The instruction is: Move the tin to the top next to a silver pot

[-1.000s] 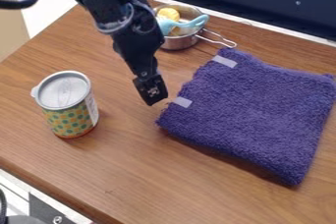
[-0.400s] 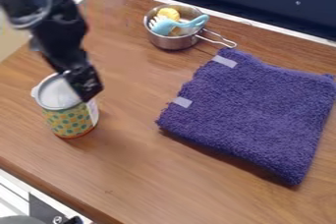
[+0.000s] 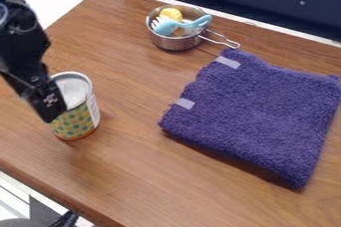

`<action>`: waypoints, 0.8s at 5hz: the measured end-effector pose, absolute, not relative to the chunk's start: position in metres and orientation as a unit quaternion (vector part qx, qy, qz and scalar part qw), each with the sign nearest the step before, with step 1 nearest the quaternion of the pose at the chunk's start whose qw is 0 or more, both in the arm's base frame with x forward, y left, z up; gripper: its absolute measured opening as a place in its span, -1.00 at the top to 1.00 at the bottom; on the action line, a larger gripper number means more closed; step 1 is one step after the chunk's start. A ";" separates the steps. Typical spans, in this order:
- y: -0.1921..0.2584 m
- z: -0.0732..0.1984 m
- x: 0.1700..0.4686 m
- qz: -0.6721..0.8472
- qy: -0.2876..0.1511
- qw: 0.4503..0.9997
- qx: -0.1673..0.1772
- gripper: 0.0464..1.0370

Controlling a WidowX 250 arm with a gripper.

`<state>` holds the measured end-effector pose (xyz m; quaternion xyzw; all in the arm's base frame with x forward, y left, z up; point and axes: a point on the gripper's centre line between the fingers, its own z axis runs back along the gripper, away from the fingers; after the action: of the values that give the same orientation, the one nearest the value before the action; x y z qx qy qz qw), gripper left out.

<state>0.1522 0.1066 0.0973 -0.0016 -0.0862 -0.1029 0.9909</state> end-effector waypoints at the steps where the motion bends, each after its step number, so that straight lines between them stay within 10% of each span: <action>1: 0.115 0.096 0.141 -0.053 -0.063 0.997 0.005 -0.93; 4: 0.118 0.071 0.152 0.038 -0.020 0.999 0.016 -0.93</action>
<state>0.1517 0.1176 0.0714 0.0162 -0.0195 0.0378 0.9990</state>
